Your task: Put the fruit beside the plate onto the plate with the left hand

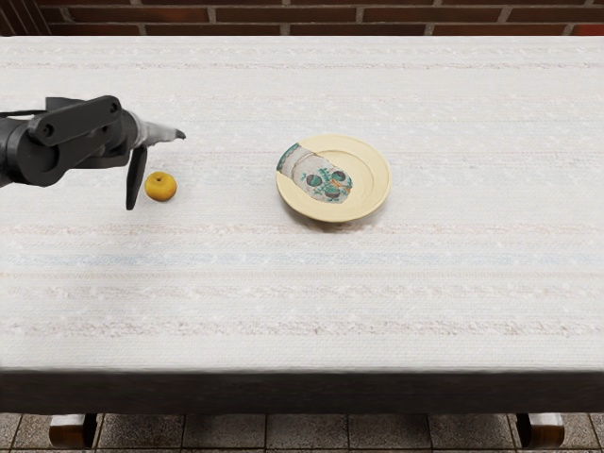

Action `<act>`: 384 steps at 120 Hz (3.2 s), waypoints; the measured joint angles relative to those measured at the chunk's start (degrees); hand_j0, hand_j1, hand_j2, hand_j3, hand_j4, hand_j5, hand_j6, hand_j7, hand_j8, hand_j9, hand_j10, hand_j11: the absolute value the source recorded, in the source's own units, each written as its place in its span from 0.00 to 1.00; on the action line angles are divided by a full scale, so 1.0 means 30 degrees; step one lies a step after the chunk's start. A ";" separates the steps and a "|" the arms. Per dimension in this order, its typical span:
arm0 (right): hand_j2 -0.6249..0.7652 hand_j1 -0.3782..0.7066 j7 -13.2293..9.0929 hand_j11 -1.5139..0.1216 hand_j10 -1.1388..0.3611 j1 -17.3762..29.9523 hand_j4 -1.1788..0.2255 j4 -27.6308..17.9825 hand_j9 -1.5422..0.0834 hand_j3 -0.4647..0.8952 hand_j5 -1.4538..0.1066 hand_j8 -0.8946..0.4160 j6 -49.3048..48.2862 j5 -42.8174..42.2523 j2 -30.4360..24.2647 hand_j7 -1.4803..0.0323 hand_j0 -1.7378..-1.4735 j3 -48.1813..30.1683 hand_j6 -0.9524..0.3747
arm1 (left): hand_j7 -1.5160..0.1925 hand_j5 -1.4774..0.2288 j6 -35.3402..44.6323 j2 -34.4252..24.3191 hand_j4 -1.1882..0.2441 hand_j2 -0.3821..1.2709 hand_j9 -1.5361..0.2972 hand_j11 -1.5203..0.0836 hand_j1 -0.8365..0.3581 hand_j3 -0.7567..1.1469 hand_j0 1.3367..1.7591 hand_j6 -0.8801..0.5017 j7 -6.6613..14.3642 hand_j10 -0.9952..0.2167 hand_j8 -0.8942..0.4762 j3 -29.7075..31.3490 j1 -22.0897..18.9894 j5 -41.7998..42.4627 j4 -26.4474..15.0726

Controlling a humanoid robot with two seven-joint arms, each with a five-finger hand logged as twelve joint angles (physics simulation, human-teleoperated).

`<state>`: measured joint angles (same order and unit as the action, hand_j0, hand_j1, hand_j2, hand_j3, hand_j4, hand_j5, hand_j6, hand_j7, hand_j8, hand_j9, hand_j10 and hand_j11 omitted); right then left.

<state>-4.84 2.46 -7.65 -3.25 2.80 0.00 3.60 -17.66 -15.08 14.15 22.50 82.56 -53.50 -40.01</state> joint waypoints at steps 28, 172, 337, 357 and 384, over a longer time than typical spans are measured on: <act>0.45 0.05 0.0000 0.91 0.74 0.0000 0.82 0.0000 0.93 0.34 0.91 0.66 0.0000 -0.0001 0.0000 0.96 0.30 0.0000 0.70 | 0.89 0.87 0.1282 0.0222 0.83 0.23 0.84 0.95 0.99 0.40 0.76 0.64 0.0000 0.82 0.65 0.0494 -0.0326 0.0046 -0.0018; 0.45 0.05 -0.0006 0.91 0.74 0.0000 0.82 0.0000 0.93 0.34 0.91 0.66 0.0000 -0.0005 0.0000 0.96 0.30 0.0000 0.70 | 0.74 0.71 0.4332 0.0194 0.69 0.26 0.70 0.79 0.79 0.40 0.76 0.49 -0.0358 0.66 0.51 0.1637 -0.1036 -0.0175 -0.1391; 0.45 0.05 -0.0007 0.91 0.74 0.0000 0.82 0.0000 0.93 0.34 0.91 0.66 0.0000 -0.0004 0.0000 0.96 0.30 0.0000 0.70 | 0.63 0.61 0.5213 -0.0305 0.59 0.27 0.60 0.68 0.66 0.40 0.76 0.39 -0.0976 0.54 0.41 0.1908 -0.1534 -0.0183 -0.1462; 0.45 0.05 -0.0004 0.91 0.74 0.0000 0.82 0.0000 0.93 0.34 0.91 0.66 0.0000 -0.0008 0.0000 0.96 0.30 0.0000 0.70 | 0.62 0.59 0.5213 -0.0305 0.58 0.28 0.59 0.66 0.64 0.40 0.76 0.38 -0.0992 0.53 0.39 0.1953 -0.1534 -0.0183 -0.1414; 0.45 0.05 0.0000 0.91 0.74 0.0000 0.82 0.0000 0.93 0.34 0.91 0.66 0.0000 -0.0007 0.0000 0.96 0.30 0.0000 0.70 | 0.59 0.57 0.5213 -0.0330 0.56 0.28 0.56 0.63 0.60 0.40 0.76 0.35 -0.0996 0.50 0.37 0.1963 -0.1534 -0.0183 -0.1377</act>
<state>-4.85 2.46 -7.65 -3.25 2.78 0.00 3.60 -2.02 -16.07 11.16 28.39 77.96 -54.04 -44.14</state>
